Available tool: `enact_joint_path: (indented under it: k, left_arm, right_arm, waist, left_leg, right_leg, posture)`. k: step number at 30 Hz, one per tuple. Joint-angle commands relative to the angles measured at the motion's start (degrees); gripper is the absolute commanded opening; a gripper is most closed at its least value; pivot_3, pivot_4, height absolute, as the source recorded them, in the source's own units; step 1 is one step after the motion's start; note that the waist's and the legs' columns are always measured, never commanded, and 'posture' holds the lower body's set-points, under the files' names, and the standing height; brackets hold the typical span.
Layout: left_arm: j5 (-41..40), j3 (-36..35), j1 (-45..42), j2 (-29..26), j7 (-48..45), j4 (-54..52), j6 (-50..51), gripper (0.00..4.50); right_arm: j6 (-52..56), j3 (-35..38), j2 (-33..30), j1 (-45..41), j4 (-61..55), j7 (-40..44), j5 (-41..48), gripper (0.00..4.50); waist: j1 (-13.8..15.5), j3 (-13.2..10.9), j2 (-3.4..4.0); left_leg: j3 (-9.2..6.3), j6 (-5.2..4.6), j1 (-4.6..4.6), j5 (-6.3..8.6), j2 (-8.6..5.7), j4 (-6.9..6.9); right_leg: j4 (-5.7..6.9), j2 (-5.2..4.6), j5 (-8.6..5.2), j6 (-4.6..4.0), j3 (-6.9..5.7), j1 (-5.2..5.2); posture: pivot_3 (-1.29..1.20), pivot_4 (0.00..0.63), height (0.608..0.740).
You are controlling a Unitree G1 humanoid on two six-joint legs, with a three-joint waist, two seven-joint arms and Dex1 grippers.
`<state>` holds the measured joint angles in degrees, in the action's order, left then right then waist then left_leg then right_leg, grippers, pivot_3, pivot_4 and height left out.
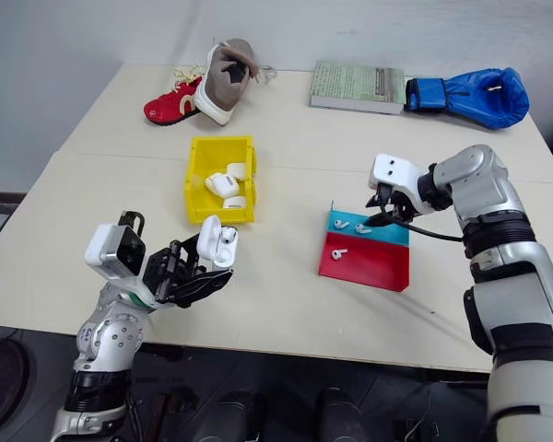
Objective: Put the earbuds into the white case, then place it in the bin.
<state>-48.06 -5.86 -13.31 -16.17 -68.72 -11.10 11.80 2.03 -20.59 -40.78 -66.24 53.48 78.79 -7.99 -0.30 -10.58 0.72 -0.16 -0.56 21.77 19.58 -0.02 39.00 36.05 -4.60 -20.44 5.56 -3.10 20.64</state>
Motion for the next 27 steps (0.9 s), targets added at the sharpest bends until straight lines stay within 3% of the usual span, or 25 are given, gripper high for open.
enact_joint_path:
  k: [1,27]
  left_arm:
    - [-0.71,-0.28,0.58,-0.10,0.53,-3.50,-0.72,2.78]
    - [-0.64,0.09,0.86,-0.71,2.54,-4.69,-1.23,2.78]
  right_arm:
    - [-1.65,0.45,0.09,-2.35,1.13,0.72,-1.47,2.16]
    - [-7.97,-1.26,5.64,-5.16,9.33,0.52,-9.22,2.16]
  waist:
    - [0.02,0.00,0.00]
    - [-0.52,0.00,0.01]
  left_leg:
    - [0.00,0.00,0.00,0.00,0.00,0.00]
    - [-0.01,0.01,0.00,-0.01,0.01,0.03]
  right_leg:
    - [0.00,0.00,0.00,0.00,0.00,0.00]
    - [0.06,0.01,0.00,0.00,0.00,0.01]
  posture:
    - [0.00,0.150,0.740]
    - [0.00,0.150,0.740]
